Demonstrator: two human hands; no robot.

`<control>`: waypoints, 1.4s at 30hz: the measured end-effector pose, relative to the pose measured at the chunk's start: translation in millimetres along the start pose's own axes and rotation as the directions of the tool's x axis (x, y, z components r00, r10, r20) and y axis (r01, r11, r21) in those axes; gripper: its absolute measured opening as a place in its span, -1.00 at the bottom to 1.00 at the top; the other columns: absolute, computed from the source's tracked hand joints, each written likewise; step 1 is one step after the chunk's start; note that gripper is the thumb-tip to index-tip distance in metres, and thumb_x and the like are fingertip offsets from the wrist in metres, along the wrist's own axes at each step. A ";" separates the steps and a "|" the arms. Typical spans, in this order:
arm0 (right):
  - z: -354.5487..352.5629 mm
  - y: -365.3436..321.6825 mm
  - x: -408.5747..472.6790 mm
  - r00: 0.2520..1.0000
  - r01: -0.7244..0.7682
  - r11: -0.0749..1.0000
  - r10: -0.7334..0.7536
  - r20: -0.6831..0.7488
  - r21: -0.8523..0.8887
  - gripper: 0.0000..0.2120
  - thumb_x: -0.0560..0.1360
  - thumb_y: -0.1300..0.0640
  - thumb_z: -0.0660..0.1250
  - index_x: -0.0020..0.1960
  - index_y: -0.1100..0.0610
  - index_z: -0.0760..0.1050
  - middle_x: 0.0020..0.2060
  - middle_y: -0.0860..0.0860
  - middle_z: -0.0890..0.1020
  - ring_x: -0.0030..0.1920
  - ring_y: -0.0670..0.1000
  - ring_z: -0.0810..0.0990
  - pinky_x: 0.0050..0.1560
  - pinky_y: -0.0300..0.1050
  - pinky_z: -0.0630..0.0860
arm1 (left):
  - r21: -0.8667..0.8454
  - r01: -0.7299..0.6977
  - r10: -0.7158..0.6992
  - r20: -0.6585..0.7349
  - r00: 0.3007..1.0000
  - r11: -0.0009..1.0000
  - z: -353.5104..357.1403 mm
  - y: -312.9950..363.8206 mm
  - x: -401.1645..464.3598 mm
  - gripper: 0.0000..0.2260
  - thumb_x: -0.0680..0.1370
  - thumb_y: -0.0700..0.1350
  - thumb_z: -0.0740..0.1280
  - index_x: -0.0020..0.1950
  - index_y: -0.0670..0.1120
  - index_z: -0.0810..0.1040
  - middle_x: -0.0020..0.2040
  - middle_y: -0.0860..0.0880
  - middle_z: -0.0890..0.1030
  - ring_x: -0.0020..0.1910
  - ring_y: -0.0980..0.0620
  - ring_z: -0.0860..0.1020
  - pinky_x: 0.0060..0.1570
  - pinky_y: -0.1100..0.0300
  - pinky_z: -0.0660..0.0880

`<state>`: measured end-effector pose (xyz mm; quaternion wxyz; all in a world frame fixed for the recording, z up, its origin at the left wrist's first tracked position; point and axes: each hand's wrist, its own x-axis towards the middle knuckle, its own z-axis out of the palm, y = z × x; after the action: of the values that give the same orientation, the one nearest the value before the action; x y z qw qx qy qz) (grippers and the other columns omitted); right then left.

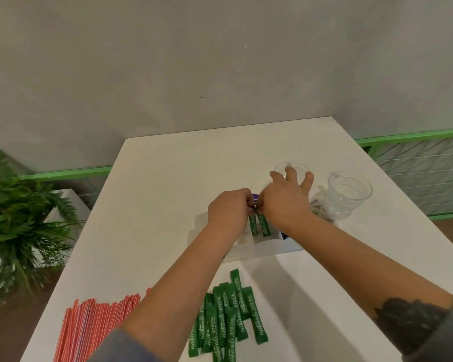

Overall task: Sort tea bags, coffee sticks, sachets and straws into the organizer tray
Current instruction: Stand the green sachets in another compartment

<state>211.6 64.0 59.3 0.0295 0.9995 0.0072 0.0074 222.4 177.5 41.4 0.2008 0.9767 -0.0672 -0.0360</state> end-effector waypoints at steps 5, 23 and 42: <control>5.4 -0.5 -0.1 0.999 0.019 0.997 -0.021 -0.034 -0.072 -0.82 0.47 0.01 0.33 0.03 0.00 0.61 0.34 0.06 0.37 0.45 0.19 0.07 0.39 0.32 -0.10 | 0.014 -0.017 0.017 -0.022 1.000 1.000 1.6 0.7 1.5 -0.92 0.52 -0.08 0.32 -0.01 0.00 0.55 -0.05 -0.03 0.61 -0.08 -0.02 0.50 -0.24 0.16 0.30; -6.4 1.0 -6.1 0.968 0.069 0.995 -0.049 -0.245 0.072 -0.75 0.46 -0.06 0.35 0.10 -0.02 0.53 0.28 0.03 0.40 0.37 0.13 0.19 0.23 0.11 -0.14 | -0.096 -0.063 0.048 -0.147 0.988 0.993 -8.2 -2.8 -19.2 -0.72 0.50 -0.04 0.37 0.17 -0.04 0.44 0.10 -0.03 0.49 0.03 -0.02 0.50 -0.14 0.12 0.43; 27.6 -32.1 -124.4 0.940 -0.049 0.926 -0.084 0.330 0.375 -0.71 0.45 -0.01 0.35 0.11 0.04 0.42 0.02 0.03 0.59 0.02 0.08 0.55 -0.08 -0.09 0.45 | -0.217 0.041 -0.053 -0.049 0.997 0.975 -4.8 -43.6 -132.3 -0.81 0.54 -0.11 0.32 0.14 0.00 0.44 0.05 0.07 0.47 -0.08 0.12 0.43 -0.10 0.21 0.38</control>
<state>87.2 92.6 28.0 -0.1626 0.9724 0.0123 -0.1670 97.3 238.4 34.2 0.3064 0.9510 -0.0343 -0.0213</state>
